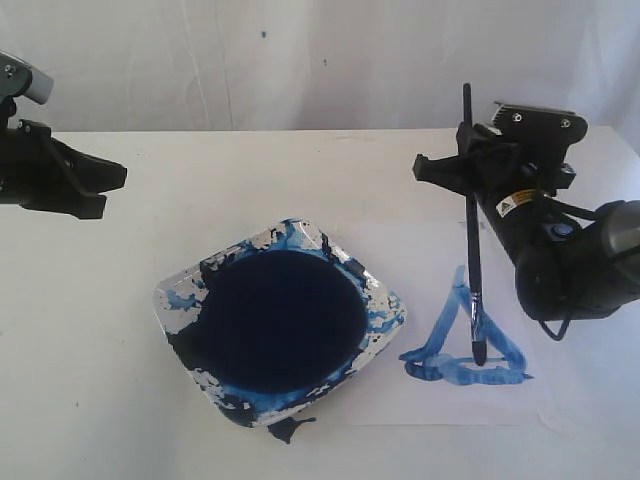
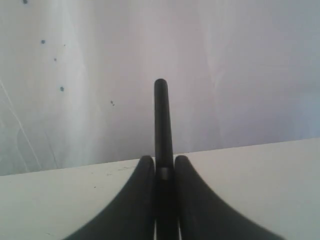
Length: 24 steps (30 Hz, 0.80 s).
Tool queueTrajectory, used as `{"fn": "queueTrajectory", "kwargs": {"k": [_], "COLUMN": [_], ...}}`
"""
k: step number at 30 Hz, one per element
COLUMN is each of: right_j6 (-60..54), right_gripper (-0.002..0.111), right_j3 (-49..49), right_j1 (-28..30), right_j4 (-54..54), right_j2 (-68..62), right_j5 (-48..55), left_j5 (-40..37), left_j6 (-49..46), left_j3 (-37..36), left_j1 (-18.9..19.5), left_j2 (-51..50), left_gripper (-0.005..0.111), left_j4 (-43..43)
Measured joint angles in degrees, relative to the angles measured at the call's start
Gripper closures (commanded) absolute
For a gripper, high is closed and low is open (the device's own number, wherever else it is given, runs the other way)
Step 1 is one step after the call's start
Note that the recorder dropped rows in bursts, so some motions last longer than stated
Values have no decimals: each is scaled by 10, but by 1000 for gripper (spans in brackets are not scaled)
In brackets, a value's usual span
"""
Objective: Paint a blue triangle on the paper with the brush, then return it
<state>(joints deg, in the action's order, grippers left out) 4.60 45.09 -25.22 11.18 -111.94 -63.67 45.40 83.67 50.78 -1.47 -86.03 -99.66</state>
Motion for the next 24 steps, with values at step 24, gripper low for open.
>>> {"fn": "queueTrajectory", "kwargs": {"k": [24], "right_j6": [134], "right_gripper": [108], "right_j3": [23], "right_j1": [-37], "right_j4": [-83], "right_j2": [0], "right_j5": [-24], "left_j5": [0], "left_j6": [0], "left_j3": [0], "left_j1": [0], "left_j2": [0], "left_gripper": [107], "left_j4": [0]}}
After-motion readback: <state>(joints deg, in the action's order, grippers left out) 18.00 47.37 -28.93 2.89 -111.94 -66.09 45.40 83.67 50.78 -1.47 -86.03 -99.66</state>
